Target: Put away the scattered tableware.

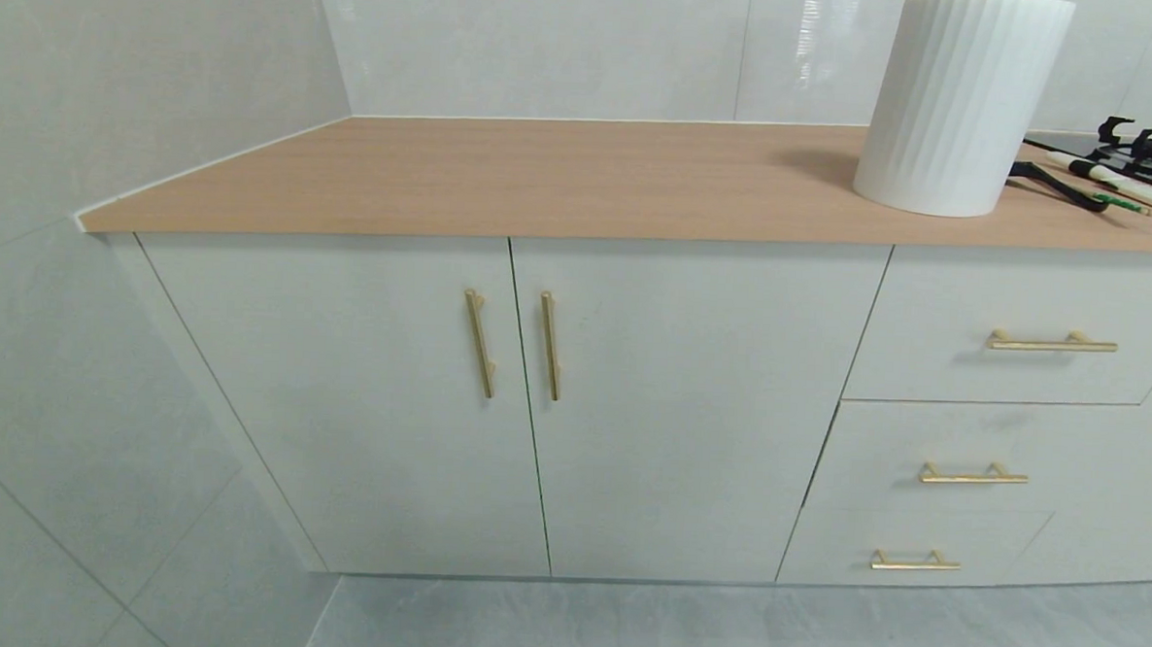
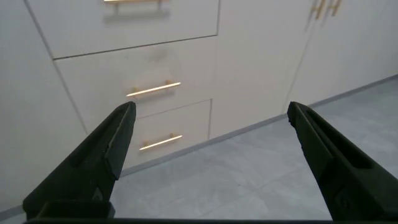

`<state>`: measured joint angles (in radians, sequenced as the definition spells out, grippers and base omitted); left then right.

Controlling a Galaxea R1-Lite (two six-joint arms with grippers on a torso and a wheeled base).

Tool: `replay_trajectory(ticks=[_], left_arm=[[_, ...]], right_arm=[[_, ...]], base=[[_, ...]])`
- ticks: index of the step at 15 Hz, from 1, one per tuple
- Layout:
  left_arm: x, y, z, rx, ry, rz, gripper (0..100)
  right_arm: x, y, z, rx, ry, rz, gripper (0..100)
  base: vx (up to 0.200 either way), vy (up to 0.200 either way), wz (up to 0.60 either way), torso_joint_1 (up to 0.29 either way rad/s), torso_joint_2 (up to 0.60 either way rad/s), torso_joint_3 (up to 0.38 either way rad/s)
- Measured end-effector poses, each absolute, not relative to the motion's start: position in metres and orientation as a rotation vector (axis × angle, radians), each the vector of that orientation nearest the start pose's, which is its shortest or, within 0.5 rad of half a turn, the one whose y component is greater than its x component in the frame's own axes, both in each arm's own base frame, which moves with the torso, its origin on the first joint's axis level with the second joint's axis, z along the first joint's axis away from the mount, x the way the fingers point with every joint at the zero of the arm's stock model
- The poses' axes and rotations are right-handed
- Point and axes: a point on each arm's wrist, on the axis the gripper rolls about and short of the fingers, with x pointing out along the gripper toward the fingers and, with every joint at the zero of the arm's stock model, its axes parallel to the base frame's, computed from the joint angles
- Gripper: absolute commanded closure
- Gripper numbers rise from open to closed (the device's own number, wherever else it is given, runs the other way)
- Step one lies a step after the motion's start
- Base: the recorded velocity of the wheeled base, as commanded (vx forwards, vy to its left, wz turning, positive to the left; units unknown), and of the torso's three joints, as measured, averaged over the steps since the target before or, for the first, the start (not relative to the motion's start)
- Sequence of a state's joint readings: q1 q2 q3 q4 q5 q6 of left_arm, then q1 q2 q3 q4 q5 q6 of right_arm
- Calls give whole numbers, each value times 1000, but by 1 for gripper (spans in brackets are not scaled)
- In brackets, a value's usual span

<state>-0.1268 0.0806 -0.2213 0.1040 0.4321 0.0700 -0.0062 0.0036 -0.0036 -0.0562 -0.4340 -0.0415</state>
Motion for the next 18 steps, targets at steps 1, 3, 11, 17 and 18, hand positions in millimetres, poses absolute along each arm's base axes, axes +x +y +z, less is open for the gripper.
replay_trajectory(ticks=[1, 3, 11, 17, 18], left_arm=[[-29, 12, 116, 66, -15, 330, 0], [-24, 10, 94, 83, -13, 369, 0], [-23, 1, 75, 81, 5, 27, 0], [-23, 0, 75, 51, 5, 24, 0], [-23, 1, 75, 37, 4, 24, 0]], right_arm=[[-25, -9, 81, -25, -40, -420, 0], [-24, -7, 81, -27, -43, -347, 0], [-23, 0, 76, -1, -6, -17, 0], [-23, 0, 76, -1, -5, -18, 0], [-23, 0, 76, -1, -5, -18, 0]], base=[[0, 0, 0, 0, 0, 0], [0, 0, 0, 0, 0, 0], [0, 0, 0, 0, 0, 0], [0, 0, 0, 0, 0, 0], [0, 0, 0, 0, 0, 0]])
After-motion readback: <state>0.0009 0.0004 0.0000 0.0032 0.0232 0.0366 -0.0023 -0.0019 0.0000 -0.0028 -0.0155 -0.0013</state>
